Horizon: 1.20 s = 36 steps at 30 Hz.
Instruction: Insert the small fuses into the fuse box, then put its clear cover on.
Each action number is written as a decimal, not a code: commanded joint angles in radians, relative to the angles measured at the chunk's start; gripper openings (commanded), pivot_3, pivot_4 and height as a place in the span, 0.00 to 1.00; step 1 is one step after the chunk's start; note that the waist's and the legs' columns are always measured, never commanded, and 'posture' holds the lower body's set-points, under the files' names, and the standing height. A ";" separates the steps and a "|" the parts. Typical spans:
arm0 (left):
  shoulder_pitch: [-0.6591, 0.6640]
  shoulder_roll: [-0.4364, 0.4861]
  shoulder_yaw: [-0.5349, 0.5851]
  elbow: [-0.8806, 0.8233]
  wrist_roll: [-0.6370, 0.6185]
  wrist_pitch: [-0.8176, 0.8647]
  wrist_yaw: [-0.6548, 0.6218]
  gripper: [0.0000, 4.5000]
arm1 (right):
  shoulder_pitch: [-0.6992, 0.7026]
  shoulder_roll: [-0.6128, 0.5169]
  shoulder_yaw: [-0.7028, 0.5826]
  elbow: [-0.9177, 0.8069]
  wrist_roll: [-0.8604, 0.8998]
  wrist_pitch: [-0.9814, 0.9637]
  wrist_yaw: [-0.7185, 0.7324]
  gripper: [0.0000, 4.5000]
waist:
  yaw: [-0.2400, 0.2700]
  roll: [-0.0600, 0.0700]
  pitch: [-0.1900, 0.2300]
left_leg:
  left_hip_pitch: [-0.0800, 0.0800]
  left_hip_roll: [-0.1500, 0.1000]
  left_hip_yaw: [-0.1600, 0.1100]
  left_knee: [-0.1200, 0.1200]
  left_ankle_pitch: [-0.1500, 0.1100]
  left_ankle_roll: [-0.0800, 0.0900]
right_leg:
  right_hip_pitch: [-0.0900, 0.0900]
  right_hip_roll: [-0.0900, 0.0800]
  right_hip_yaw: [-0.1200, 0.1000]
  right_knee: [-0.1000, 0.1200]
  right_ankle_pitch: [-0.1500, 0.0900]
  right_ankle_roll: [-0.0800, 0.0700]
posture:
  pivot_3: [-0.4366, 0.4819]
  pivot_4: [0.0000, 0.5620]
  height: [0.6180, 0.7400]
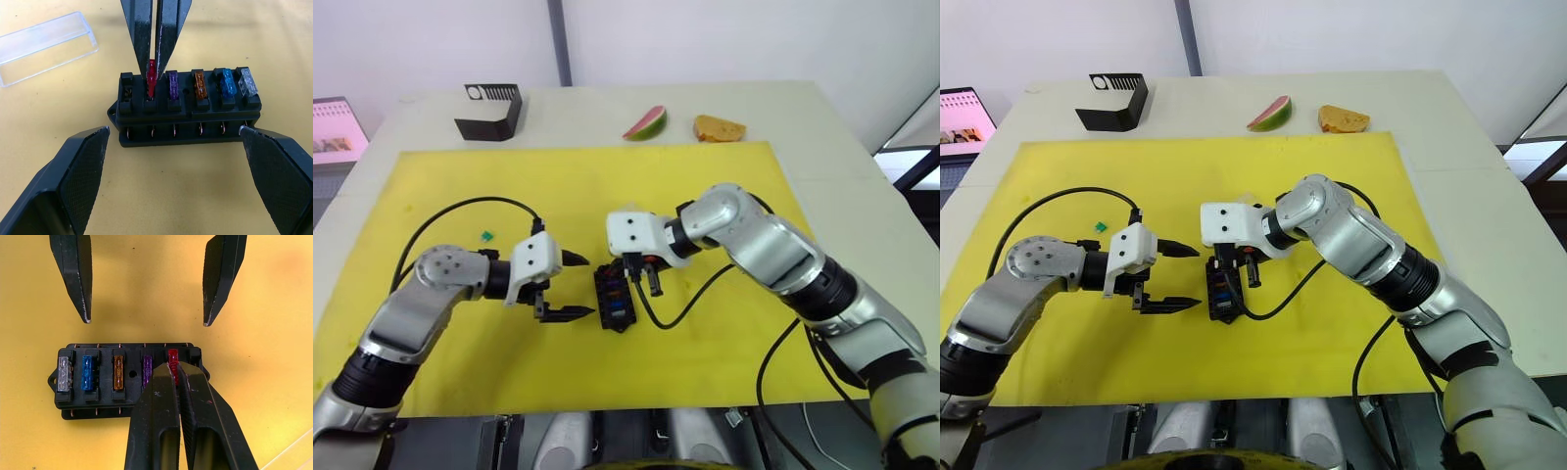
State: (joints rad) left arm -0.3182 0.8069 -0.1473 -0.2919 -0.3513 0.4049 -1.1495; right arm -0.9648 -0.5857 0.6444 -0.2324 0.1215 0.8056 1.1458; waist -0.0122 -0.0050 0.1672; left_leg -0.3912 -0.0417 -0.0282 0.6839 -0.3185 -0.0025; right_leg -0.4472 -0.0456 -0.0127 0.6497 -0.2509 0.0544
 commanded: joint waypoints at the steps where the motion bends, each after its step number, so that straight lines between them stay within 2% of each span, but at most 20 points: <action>1: -0.014 -0.001 0.003 -0.015 0.002 -0.011 -0.003 0.99 | -0.021 0.008 -0.033 -0.014 -0.002 0.000 0.001 0.00 | 0.000 0.000 0.000 | 0.000 0.000 0.000 0.000 0.000 0.000 | 0.000 0.000 0.000 0.000 0.000 0.000 | 0.48 0.27 1.00; 29: -0.032 -0.022 0.001 -0.014 0.012 -0.004 0.007 0.99 | 0.018 0.016 0.007 0.029 -0.055 -0.034 0.009 0.00 | 0.000 0.000 0.000 | 0.000 0.000 0.000 0.001 0.001 -0.001 | 0.000 0.000 0.000 0.001 0.000 0.000 | 0.48 0.27 1.00; 34: -0.026 -0.027 0.002 -0.014 0.016 -0.006 0.010 0.99 | 0.015 0.022 -0.019 0.020 -0.034 -0.023 0.011 0.00 | 0.000 0.000 -0.001 | 0.000 0.000 0.000 0.001 0.001 -0.001 | 0.000 0.000 0.000 0.001 0.000 0.000 | 0.48 0.27 1.00; 35: -0.024 -0.027 0.003 -0.014 0.016 -0.006 0.011 1.00 | 0.012 0.024 -0.035 0.012 -0.023 -0.013 0.010 0.15 | 0.000 0.000 -0.001 | 0.000 0.000 0.000 0.001 0.001 -0.001 | 0.000 0.000 0.000 0.001 0.000 0.000 | 0.48 0.27 1.00; 36: -0.023 -0.026 0.004 -0.014 0.015 -0.007 0.011 1.00 | 0.009 0.024 -0.053 0.002 -0.011 -0.005 0.009 0.22 | 0.000 0.000 -0.001 | 0.000 0.000 0.000 0.001 0.001 -0.001 | 0.000 0.000 0.000 0.001 0.000 0.000 | 0.48 0.27 1.00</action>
State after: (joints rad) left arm -0.3355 0.7806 -0.1524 -0.2913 -0.3354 0.4063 -1.1400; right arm -0.9496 -0.5671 0.6451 -0.1937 0.0887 0.7924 1.1536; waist -0.0122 -0.0055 0.1667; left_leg -0.3912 -0.0419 -0.0281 0.6848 -0.3176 -0.0040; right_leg -0.4471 -0.0453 -0.0127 0.6510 -0.2509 0.0545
